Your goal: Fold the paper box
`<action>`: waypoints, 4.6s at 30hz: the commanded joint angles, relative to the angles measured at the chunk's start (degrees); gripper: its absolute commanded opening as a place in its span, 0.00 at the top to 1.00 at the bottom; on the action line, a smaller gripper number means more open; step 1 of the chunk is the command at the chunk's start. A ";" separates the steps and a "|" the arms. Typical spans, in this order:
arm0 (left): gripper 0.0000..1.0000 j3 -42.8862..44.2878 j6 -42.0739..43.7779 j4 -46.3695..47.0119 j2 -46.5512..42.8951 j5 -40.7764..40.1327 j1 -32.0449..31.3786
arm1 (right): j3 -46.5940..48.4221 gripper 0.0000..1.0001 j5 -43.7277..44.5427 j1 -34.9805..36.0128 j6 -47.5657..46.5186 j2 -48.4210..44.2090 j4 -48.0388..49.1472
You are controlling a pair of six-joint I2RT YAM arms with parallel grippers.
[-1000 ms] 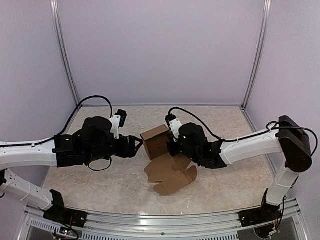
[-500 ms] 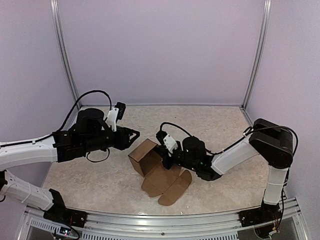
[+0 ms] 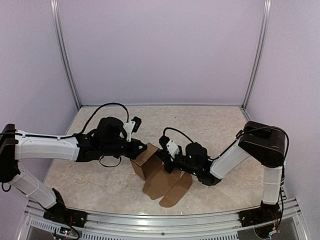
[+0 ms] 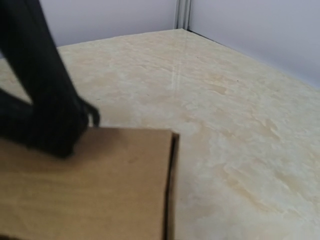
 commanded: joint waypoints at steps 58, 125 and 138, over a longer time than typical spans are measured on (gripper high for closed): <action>1.00 2.87 -1.18 0.21 8.32 3.03 0.23 | 5.31 0.93 5.18 -0.36 3.77 12.32 2.77; 1.00 1.34 -3.99 -0.59 10.47 -1.03 1.02 | -0.84 0.52 7.61 1.02 1.54 1.27 -0.65; 1.00 2.12 -4.70 0.13 10.84 0.05 1.02 | -12.56 0.40 4.89 -0.01 6.75 -22.70 -22.88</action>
